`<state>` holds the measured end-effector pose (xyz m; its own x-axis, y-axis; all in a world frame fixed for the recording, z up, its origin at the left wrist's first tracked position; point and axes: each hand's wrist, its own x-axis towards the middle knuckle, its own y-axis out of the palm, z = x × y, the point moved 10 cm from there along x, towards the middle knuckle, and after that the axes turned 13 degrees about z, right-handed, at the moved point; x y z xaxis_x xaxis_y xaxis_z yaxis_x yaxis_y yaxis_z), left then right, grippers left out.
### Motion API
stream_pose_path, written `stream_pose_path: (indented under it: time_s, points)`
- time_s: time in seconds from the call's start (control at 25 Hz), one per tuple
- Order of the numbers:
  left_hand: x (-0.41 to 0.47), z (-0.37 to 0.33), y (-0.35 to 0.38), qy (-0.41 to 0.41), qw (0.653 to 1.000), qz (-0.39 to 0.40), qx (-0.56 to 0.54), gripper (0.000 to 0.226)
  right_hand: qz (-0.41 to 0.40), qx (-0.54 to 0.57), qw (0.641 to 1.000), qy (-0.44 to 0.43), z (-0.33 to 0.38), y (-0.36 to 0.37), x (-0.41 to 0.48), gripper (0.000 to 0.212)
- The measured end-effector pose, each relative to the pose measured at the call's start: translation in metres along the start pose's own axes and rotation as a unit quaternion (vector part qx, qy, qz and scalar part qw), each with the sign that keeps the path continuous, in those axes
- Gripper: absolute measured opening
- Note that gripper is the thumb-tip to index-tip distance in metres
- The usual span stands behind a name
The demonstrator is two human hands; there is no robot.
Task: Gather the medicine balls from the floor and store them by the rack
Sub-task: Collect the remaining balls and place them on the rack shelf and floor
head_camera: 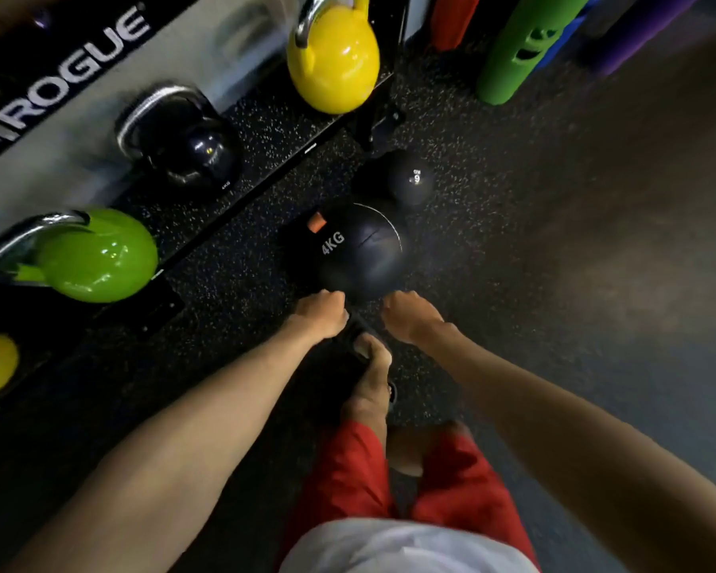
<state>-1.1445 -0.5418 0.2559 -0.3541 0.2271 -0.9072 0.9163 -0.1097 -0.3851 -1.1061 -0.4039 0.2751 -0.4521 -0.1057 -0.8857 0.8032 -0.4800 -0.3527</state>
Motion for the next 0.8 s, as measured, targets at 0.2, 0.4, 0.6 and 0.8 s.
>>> stream_pose_path:
  time_s: [0.2,0.4,0.6,0.8]
  points:
    - [0.088,0.029,-0.003,-0.03,0.996,0.026,-0.082,0.027,0.031,0.015,0.999,0.024,-0.041,-0.017,0.093,0.023]
    - [0.194,0.085,0.015,-0.088,0.974,0.015,-0.207,0.02,0.041,0.028,0.997,0.06,-0.088,-0.021,0.206,0.034]
    - [0.287,0.125,0.04,-0.132,0.941,-0.013,-0.31,0.025,-0.001,0.1,0.99,0.103,-0.147,-0.025,0.306,0.043]
    - [0.352,0.178,0.083,-0.235,0.772,-0.118,-0.579,0.055,-0.091,0.358,0.918,0.146,-0.212,-0.018,0.391,0.066]
